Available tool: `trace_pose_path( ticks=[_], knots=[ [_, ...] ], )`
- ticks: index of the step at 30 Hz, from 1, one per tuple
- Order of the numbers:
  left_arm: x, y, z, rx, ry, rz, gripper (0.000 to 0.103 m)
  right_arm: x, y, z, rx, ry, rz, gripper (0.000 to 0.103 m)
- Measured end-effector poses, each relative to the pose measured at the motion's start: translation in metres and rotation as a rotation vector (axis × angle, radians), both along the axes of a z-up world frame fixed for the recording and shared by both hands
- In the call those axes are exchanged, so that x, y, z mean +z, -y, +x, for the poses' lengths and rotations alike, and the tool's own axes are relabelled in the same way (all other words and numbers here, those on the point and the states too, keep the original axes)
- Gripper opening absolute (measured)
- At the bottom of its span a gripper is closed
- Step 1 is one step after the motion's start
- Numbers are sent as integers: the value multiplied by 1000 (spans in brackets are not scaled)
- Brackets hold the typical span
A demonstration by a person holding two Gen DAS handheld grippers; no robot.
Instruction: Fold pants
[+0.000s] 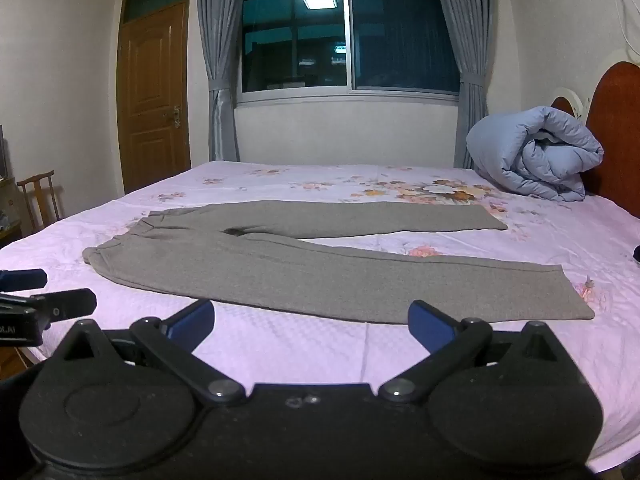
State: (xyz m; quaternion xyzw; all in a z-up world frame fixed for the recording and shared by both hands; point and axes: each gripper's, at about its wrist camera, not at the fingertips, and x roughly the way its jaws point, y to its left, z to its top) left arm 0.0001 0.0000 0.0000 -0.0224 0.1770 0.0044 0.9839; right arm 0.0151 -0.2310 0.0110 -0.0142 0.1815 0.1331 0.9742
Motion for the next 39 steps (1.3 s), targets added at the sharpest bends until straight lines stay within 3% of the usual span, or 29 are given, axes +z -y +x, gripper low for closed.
trace_pose_path(
  ticks=[39],
  knots=[
    [-8,-11,2,3,-7,10,103,0,0,0,0,-1,-3,97]
  ],
)
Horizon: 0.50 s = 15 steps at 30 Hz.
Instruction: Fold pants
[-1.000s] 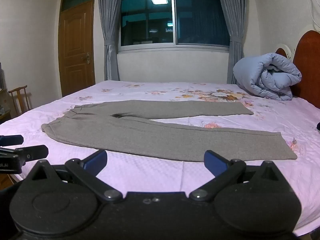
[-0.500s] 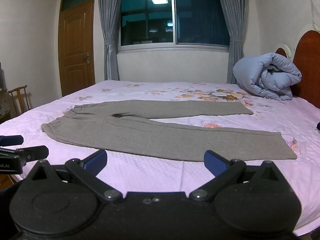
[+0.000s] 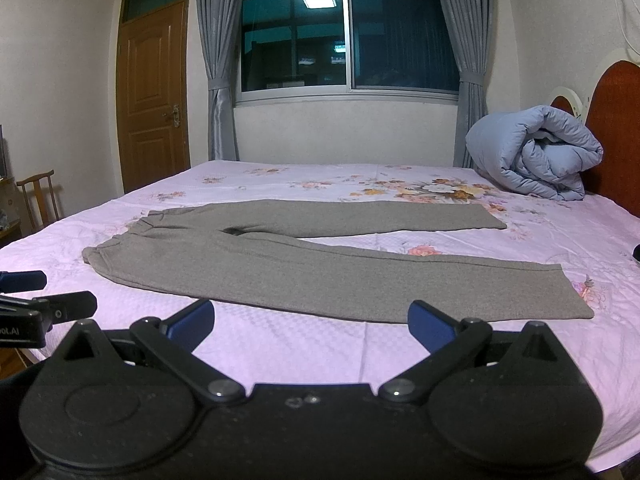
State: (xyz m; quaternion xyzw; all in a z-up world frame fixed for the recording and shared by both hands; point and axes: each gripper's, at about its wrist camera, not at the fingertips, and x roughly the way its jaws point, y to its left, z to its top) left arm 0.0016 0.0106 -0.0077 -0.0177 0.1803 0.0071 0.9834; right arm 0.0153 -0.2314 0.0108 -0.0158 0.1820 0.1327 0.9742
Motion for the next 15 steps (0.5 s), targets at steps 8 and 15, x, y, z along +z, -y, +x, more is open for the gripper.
trace_pose_path(
  ticks=[8,15],
  knots=[
    [1,2,1,2,-2,2,103,0,0,0,0,0,1,97],
    [0,4,4,9,-7,4,103,0,0,0,0,-1,0,97]
  ],
)
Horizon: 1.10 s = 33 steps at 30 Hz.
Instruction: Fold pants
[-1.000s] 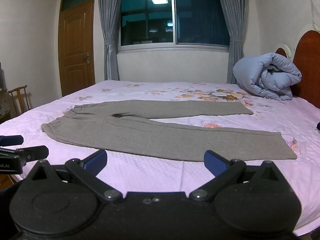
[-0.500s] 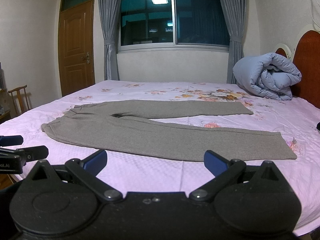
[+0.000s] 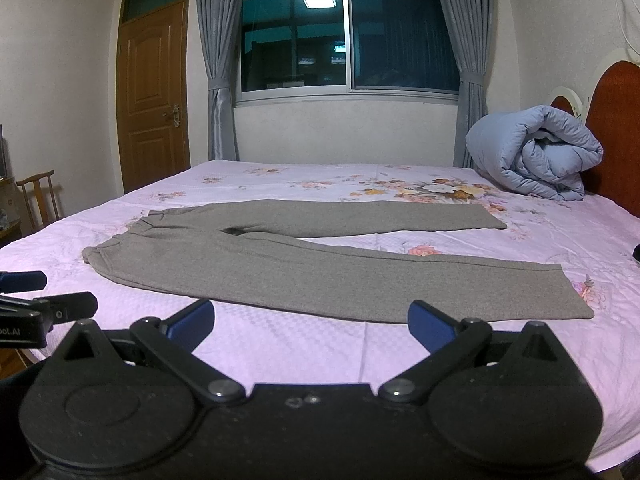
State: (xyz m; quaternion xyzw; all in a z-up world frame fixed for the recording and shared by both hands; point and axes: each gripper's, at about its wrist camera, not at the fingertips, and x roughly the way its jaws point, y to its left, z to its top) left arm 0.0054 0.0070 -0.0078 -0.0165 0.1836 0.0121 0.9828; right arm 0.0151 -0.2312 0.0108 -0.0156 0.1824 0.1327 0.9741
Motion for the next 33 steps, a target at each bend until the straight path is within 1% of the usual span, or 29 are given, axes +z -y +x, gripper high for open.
trace_pose_path(
  ticks=[14,19,33],
  knots=[
    [-2,-2,0,6,-7,0,103,0,0,0,0,0,-1,97],
    [-2,-3,2,24,-12,3,103,0,0,0,0,1,-1,97],
    [-1,-1,1,22,-14,0,103,0,0,0,0,1,-2,97]
  ],
)
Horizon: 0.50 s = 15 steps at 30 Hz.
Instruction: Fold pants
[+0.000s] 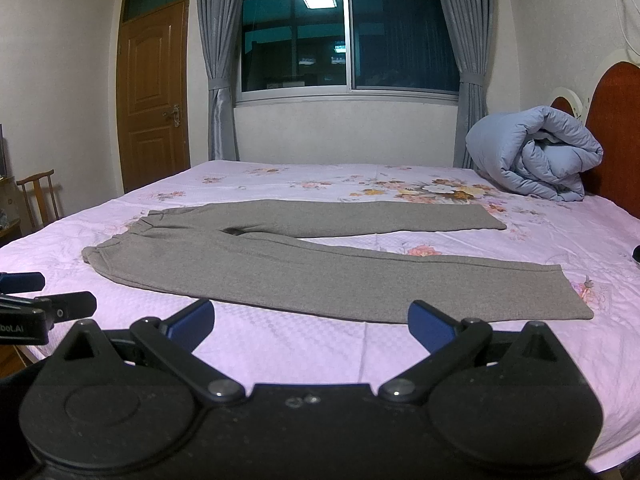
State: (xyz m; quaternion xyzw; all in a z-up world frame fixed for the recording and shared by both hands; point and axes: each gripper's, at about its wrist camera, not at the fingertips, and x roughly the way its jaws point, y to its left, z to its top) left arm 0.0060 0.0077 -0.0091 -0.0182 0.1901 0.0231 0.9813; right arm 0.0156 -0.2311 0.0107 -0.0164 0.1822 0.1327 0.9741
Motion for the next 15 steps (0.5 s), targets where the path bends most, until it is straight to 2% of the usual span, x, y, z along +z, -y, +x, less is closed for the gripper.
trace_pose_path(
  ticks=[8,12,15],
  knots=[
    [0,0,0,-1,0,-3,103,1,0,-1,0,0,0,97],
    [2,-5,-4,-3,10,-42,103,1,1,-1,-1,2,6,97],
    [0,-9,5,-13,-56,-71,103,2,5,0,-6,-8,38,97]
  ],
)
